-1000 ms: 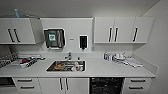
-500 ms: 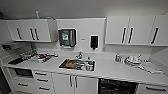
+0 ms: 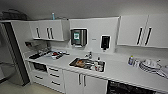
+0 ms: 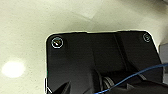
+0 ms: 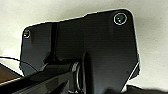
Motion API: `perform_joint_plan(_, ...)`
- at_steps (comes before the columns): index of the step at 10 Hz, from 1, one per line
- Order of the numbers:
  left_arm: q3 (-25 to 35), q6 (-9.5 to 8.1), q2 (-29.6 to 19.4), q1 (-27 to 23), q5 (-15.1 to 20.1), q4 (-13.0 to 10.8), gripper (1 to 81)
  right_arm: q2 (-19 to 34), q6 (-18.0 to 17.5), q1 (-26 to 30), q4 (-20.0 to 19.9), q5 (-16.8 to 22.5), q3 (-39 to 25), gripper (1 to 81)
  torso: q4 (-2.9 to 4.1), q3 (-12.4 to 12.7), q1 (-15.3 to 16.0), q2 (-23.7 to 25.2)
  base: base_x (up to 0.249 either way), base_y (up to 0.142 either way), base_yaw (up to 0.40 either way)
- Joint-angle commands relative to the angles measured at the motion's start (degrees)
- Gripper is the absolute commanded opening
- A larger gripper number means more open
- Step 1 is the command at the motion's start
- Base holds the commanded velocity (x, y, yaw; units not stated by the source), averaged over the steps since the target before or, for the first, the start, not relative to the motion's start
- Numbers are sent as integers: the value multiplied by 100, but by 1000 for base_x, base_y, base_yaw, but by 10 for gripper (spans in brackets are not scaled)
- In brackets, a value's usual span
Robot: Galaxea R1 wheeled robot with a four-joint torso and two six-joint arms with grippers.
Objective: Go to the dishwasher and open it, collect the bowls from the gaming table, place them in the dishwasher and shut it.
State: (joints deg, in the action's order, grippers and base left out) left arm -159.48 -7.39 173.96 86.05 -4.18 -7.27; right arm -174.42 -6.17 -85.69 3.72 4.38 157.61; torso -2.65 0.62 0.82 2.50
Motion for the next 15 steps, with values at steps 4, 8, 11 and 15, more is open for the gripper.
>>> perform_joint_plan(4,-49,36,25,-383,295,6,811,37,19,355,41,309,-197,811,0,0,0,0,0,0,347)
perform_joint_plan(8,-22,44,-107,-392,304,-21,811,564,2,311,-29,124,-1269,811,0,0,0,0,0,0,347)
perform_joint_plan(11,-22,53,-115,-391,286,-29,811,564,2,267,-29,107,-1199,811,0,0,0,0,0,0,348)
perform_joint_plan(15,-22,53,-107,-383,286,-3,811,564,-16,205,-20,72,-1058,811,0,0,0,0,0,0,349)
